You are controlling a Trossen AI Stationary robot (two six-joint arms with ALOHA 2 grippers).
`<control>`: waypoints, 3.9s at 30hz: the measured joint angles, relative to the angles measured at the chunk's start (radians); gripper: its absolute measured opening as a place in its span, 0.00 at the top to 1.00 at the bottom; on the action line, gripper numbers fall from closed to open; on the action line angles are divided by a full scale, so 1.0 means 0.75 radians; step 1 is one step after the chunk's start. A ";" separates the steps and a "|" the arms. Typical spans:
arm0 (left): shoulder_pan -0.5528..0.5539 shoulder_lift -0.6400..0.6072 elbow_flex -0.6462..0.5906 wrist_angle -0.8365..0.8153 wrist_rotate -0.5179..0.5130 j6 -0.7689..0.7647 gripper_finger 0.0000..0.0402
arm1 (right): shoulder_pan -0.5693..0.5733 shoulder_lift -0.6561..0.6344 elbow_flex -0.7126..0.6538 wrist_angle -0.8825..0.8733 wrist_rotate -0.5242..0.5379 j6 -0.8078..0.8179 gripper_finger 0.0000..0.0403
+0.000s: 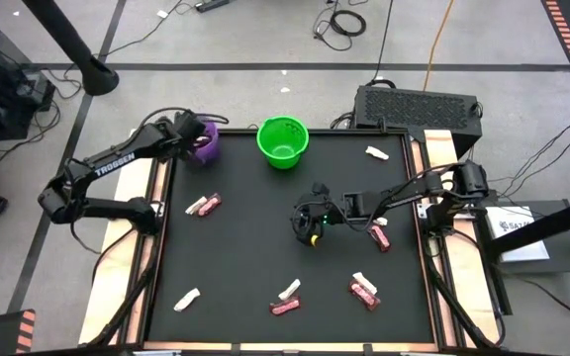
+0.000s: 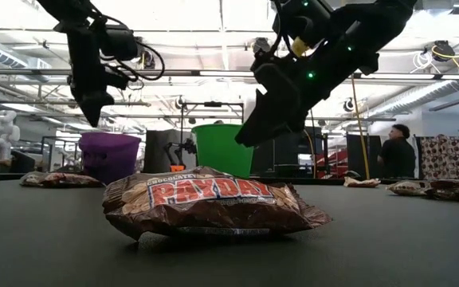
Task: Sort candy by brand, put in halloween buckets
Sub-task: Put the brown chocolate bar into the purple bucket
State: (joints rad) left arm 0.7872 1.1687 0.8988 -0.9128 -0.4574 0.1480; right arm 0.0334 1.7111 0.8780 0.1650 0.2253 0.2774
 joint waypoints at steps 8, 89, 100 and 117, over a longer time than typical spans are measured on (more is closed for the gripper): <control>-0.283 -0.056 -0.013 0.054 0.488 -0.063 0.66 | 0.017 -0.043 0.273 -0.716 -0.342 0.167 0.52; -1.319 0.219 -0.707 2.142 1.103 0.370 0.68 | 0.903 -0.081 0.158 -0.912 0.234 1.210 1.00; -1.314 0.464 -0.708 2.566 1.093 0.237 0.68 | 0.688 -0.082 0.158 -0.336 0.571 0.328 1.00; -1.107 0.495 -0.672 2.744 0.793 -0.322 0.68 | 0.503 -0.082 0.158 -0.215 0.566 0.098 1.00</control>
State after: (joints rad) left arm -0.0434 1.5398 0.3947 1.1451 0.1372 -0.0933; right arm 0.4107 1.6497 0.9966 0.0040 0.6498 0.3508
